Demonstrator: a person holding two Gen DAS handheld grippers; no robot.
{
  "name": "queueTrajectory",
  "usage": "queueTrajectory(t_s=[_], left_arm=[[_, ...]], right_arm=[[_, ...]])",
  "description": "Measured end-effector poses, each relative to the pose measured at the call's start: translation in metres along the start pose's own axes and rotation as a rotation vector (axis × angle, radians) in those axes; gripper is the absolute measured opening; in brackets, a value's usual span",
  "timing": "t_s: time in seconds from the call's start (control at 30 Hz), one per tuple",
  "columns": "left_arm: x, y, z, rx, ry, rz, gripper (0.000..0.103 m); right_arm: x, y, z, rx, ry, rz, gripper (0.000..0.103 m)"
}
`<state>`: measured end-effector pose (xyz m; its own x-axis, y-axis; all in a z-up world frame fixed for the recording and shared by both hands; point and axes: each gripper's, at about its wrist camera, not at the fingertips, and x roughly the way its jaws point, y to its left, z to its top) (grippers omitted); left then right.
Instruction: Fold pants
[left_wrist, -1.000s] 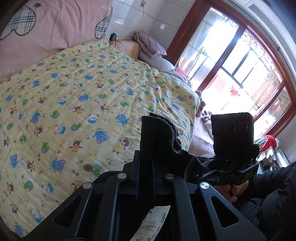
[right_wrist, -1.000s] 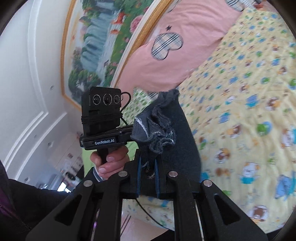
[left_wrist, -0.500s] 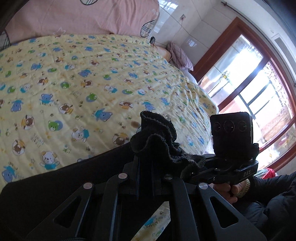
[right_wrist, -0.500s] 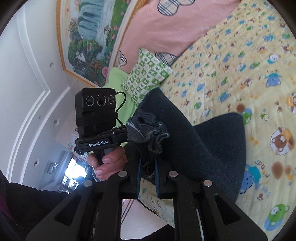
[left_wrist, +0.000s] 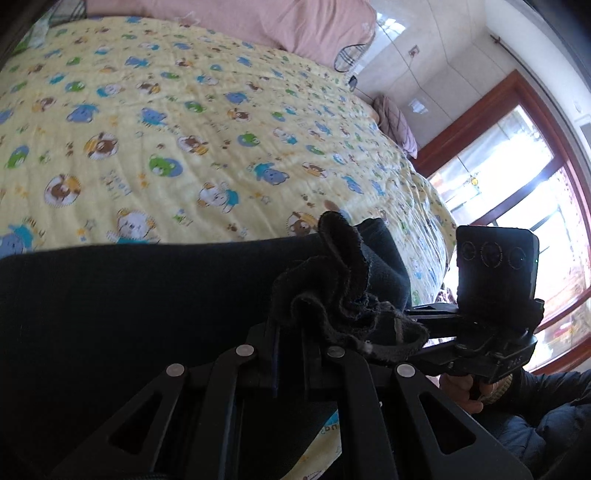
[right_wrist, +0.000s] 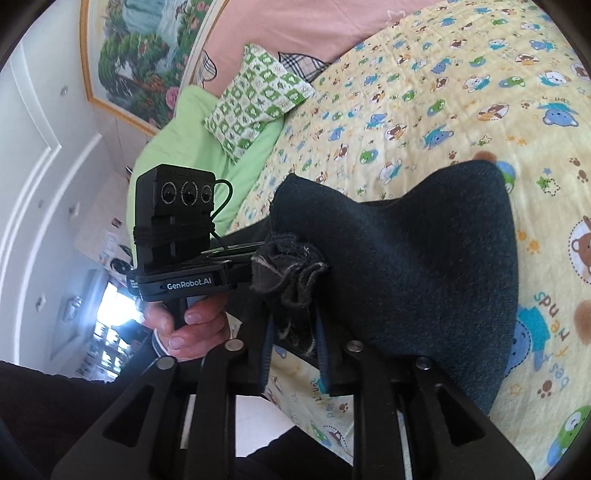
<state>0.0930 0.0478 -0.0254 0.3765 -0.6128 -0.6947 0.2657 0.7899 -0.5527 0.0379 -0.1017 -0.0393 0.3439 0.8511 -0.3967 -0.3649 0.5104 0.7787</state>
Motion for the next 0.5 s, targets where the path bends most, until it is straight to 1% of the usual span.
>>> queueTrajectory(t_s=[0.17,0.27,0.37,0.5], left_arm=[[-0.014,0.006,-0.013,-0.044,-0.036,0.024,0.006],[-0.024,0.006,-0.019,-0.067,-0.064,0.053,0.006],[-0.037,0.012,-0.027,-0.113,-0.098,0.065,0.006],[-0.057,0.017,-0.04,-0.173,-0.154,0.089,0.007]], right_arm=[[0.002,0.008,-0.002,-0.029,0.014,-0.003,0.043],[0.005,0.014,-0.002,-0.047,0.023,0.0,0.05],[0.008,0.02,-0.002,-0.061,0.039,0.007,0.052],[0.009,0.03,-0.003,-0.076,0.064,0.032,0.053]])
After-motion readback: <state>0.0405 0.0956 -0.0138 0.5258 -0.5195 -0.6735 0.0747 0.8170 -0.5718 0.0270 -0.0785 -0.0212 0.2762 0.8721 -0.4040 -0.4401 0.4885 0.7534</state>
